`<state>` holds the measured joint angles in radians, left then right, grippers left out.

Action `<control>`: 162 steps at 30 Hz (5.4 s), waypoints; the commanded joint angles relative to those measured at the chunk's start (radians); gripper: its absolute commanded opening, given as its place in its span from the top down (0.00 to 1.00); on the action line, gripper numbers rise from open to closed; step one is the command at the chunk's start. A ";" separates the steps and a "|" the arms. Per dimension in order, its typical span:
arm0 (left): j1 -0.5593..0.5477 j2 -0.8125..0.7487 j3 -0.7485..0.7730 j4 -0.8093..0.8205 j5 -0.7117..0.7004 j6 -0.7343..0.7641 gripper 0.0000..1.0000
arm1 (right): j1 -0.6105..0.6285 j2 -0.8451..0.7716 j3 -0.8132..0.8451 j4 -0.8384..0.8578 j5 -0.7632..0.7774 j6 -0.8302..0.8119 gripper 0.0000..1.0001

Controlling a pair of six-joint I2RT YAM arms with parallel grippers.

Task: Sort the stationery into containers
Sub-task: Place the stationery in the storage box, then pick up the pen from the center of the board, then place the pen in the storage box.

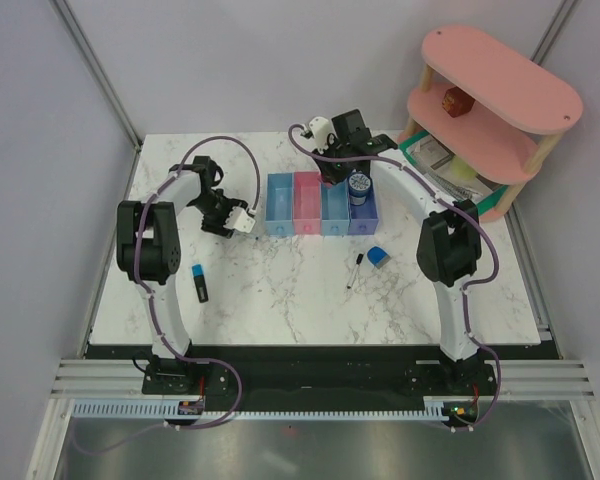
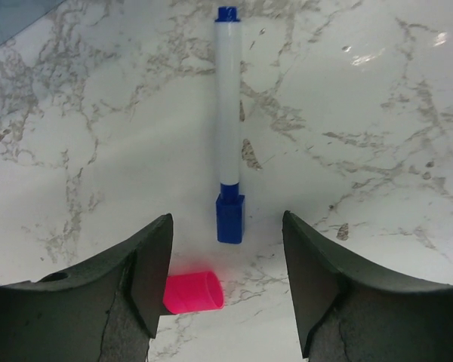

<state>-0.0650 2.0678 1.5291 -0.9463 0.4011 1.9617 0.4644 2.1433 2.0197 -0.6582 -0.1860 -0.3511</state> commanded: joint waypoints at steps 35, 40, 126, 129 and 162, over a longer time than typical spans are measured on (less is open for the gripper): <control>-0.073 0.008 -0.052 -0.138 -0.028 -0.073 0.97 | -0.029 0.178 -0.039 0.121 0.082 -0.008 0.80; -0.075 -0.031 -0.047 -0.138 0.019 -0.112 0.98 | -0.030 0.182 -0.027 0.120 0.083 -0.006 0.75; -0.176 0.037 0.210 0.445 0.226 -2.005 0.98 | 0.071 -0.304 -0.817 0.101 0.048 0.258 0.38; -0.174 0.040 0.206 0.451 0.217 -2.018 0.98 | 0.071 -0.287 -0.797 0.101 0.057 0.262 0.38; -0.171 0.038 0.197 0.457 0.197 -2.025 0.66 | 0.114 -0.302 -0.805 0.103 0.105 0.245 0.82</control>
<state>-0.2417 2.1407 1.7222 -0.5163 0.5781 -0.0479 0.5697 1.8675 1.2217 -0.5739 -0.0898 -0.1005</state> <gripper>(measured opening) 0.315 0.210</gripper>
